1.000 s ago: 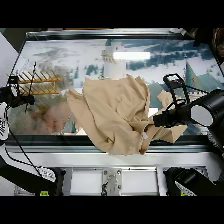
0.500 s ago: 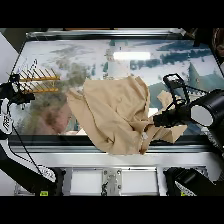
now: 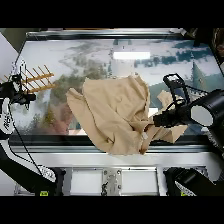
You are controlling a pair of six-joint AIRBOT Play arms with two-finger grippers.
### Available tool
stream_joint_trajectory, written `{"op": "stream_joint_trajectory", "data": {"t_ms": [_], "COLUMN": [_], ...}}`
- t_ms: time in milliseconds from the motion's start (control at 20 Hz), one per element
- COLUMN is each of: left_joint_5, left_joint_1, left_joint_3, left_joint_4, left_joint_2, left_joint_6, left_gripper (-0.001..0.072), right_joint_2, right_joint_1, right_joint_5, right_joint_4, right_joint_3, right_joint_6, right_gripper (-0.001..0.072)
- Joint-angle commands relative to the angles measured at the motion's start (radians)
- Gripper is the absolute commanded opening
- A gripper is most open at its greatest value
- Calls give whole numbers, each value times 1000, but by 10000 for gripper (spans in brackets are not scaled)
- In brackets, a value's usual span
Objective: Fold the clothes and pants, and hang the long-sleeved shirts on hangers.
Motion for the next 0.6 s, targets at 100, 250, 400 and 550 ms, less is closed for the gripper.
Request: {"op": "stream_joint_trajectory", "data": {"t_ms": [100,250,400,550], "left_joint_5": [2,-42,-76,-120], "left_joint_1": [-13,-54,-108,-151], "left_joint_3": [3,3,3,3], "left_joint_4": [12,4,4,3], "left_joint_2": [158,241,290,301], "left_joint_6": [-1,34,59,62], "left_gripper": [11,11,11,12], "right_joint_2": [0,0,0,0], "right_joint_1": [1,1,1,1], "right_joint_5": [0,0,0,0], "right_joint_4": [0,0,0,0], "right_joint_3": [0,0,0,0], "right_joint_6": [0,0,0,0], "right_gripper": [21,21,20,21]}}
